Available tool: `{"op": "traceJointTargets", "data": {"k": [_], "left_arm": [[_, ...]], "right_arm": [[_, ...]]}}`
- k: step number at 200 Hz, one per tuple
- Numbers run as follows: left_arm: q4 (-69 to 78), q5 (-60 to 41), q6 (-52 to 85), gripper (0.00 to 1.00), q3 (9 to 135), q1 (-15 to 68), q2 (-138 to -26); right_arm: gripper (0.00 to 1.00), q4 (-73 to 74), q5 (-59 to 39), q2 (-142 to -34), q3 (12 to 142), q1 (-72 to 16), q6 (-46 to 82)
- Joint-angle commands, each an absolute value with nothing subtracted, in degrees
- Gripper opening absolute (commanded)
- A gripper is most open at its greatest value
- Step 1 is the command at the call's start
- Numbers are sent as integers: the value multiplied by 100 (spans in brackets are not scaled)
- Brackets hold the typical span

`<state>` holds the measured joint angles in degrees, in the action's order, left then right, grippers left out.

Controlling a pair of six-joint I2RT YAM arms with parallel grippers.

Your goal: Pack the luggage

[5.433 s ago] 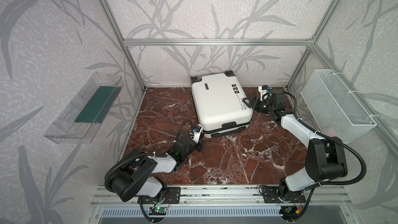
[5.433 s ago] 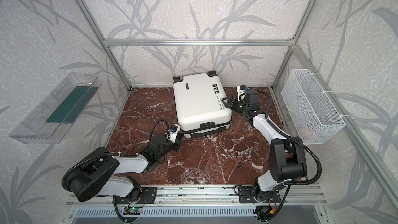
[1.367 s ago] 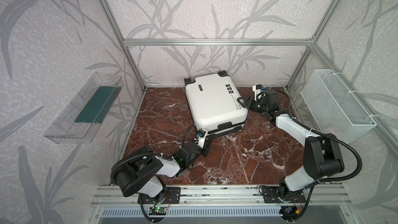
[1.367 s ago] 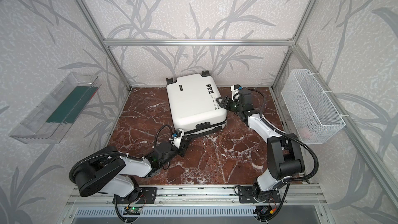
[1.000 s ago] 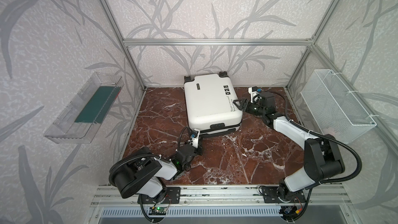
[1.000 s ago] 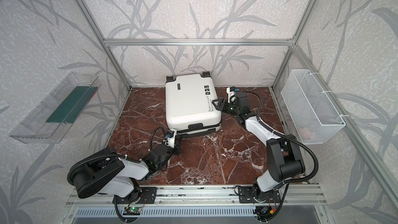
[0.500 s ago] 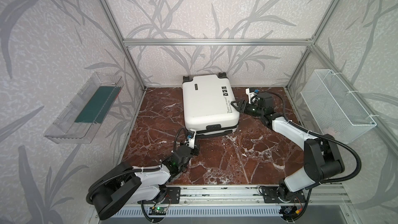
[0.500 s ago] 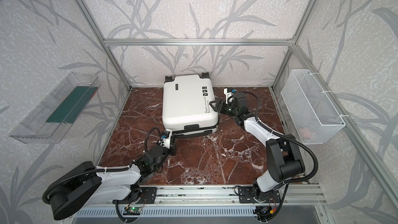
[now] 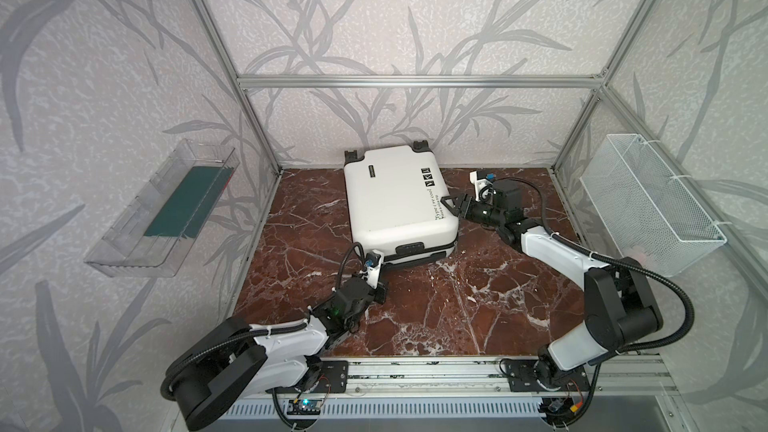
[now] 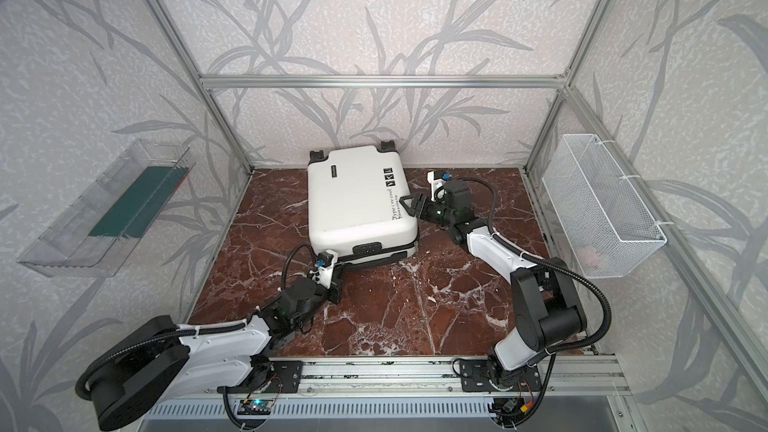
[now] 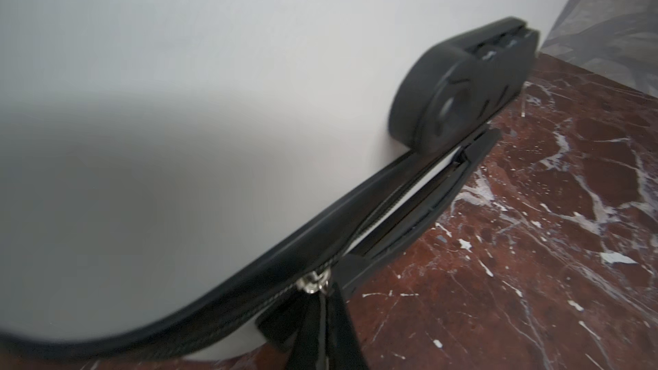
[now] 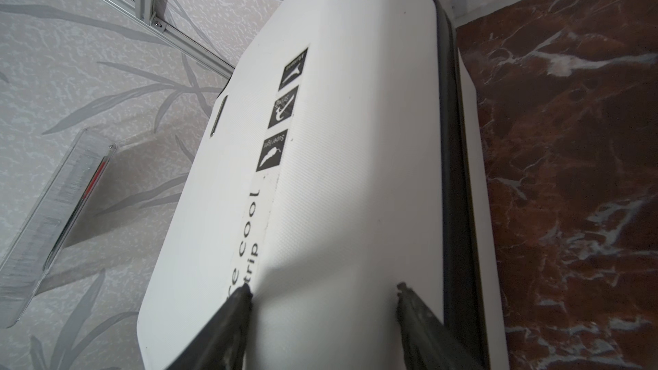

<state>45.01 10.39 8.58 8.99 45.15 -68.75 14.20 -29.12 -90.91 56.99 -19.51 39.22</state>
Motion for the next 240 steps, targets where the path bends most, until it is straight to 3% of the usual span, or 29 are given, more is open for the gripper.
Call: {"op": "traceJointTargets", "data": {"k": [1, 54, 131, 178, 240], "left_arm": [[5047, -82, 849, 0, 1209, 4622, -7363], [6408, -278, 960, 0, 1674, 4667, -8633], [7165, -207, 1080, 0, 2326, 4913, -9818], [7242, 171, 946, 0, 1986, 4896, -9662], [7172, 142, 948, 0, 1973, 4878, -9601]], "right_arm": [[65, 306, -3243, -9493, 5352, -2391, 3943], [64, 373, -3199, -9532, 5378, -2621, 4029], [64, 352, -3178, -9747, 5657, -3015, 4083], [68, 162, -3363, -9209, 5502, -2331, 3886], [69, 468, -3593, -8244, 4316, -1269, 3326]]}}
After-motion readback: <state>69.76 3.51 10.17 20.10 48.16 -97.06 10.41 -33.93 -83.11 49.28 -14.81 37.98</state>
